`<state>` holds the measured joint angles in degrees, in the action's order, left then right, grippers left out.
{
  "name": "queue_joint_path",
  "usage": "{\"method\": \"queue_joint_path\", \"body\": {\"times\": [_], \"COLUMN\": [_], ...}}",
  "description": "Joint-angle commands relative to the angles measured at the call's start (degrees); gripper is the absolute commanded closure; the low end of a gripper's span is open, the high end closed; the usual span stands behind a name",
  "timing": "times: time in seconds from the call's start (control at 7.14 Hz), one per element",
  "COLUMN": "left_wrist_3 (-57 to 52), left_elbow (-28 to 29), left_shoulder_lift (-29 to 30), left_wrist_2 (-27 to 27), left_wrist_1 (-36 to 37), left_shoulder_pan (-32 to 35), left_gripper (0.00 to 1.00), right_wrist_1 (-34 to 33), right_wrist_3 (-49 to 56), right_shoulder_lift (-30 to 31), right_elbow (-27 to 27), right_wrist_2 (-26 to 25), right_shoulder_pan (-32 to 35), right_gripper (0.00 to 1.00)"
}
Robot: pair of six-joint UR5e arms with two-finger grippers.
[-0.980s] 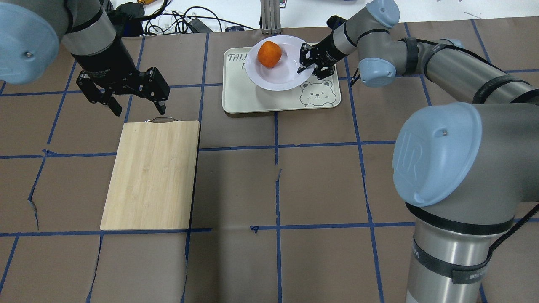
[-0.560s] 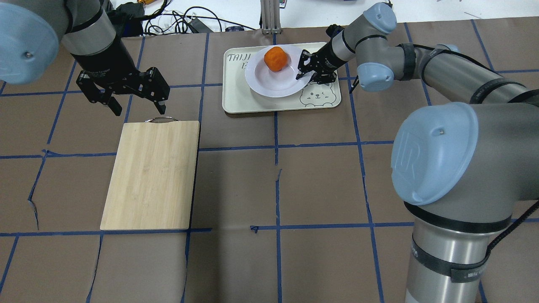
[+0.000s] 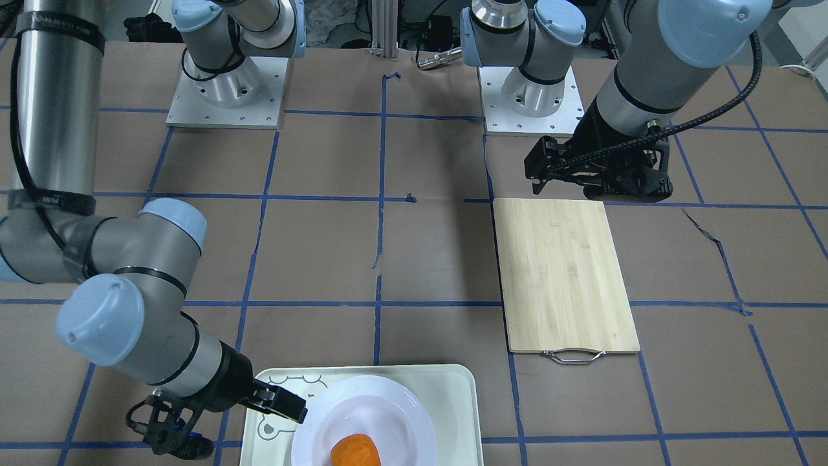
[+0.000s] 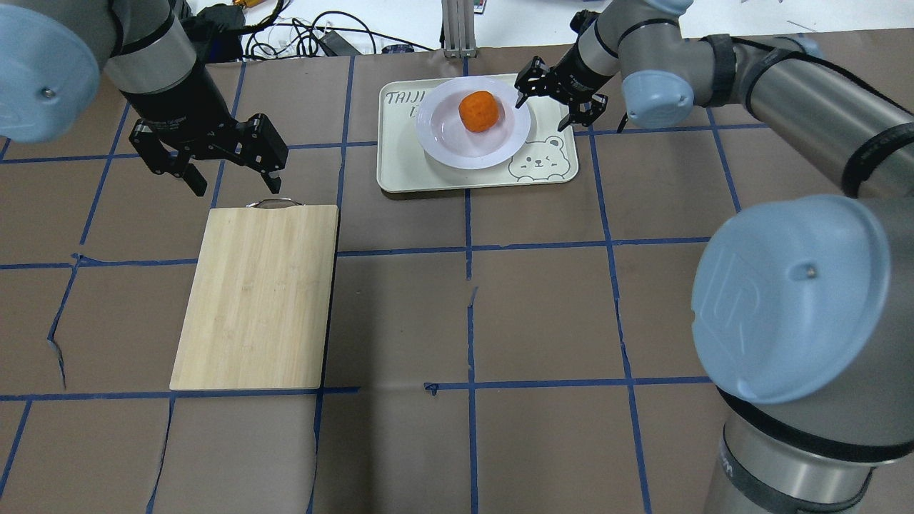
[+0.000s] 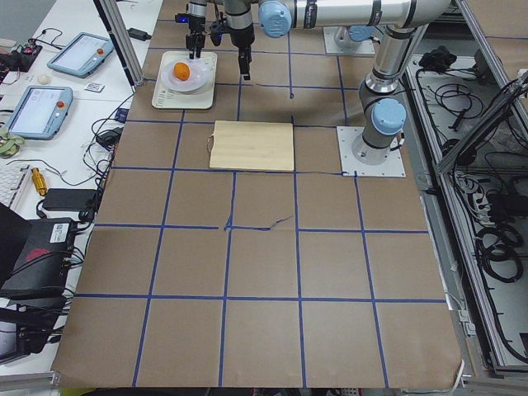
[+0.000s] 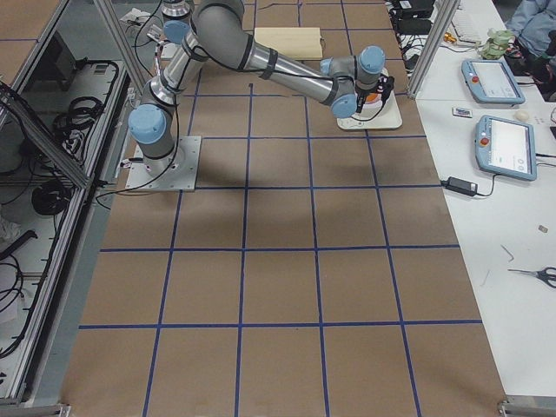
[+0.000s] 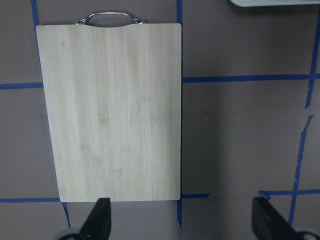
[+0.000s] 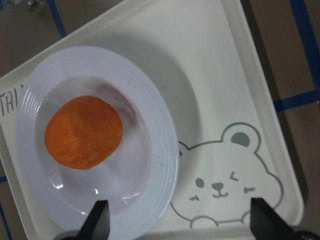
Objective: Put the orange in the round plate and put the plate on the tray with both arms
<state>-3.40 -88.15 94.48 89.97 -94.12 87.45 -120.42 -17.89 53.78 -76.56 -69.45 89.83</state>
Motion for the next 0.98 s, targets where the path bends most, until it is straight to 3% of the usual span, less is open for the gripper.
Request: {"method": "queue_joint_path", "body": {"times": [0.0, 0.28, 0.42, 0.84], "left_wrist_3": [-0.1, -0.3, -0.4, -0.4], "left_elbow": [0.0, 0.1, 0.2, 0.1], "left_shoulder_lift": [0.0, 0.0, -0.1, -0.2], "left_wrist_2": [0.0, 0.0, -0.1, 0.7], "left_wrist_1": [0.2, 0.3, 0.3, 0.6], "left_shoulder_pan": [0.0, -0.1, -0.1, -0.1], "left_gripper": [0.00, 0.00, 0.00, 0.00], "right_wrist_1": [17.7, 27.7, 31.1, 32.0], "right_wrist_3": [8.9, 12.3, 12.5, 15.3], "right_shoulder_lift": [11.1, 22.3, 27.0, 29.6], "right_elbow": [0.5, -0.1, -0.9, -3.2], "right_wrist_2": [-10.8, -19.7, -19.9, -21.6], "right_shoulder_pan": [0.1, 2.4, 2.7, 2.5], "right_gripper": [0.00, 0.00, 0.00, 0.00]}}
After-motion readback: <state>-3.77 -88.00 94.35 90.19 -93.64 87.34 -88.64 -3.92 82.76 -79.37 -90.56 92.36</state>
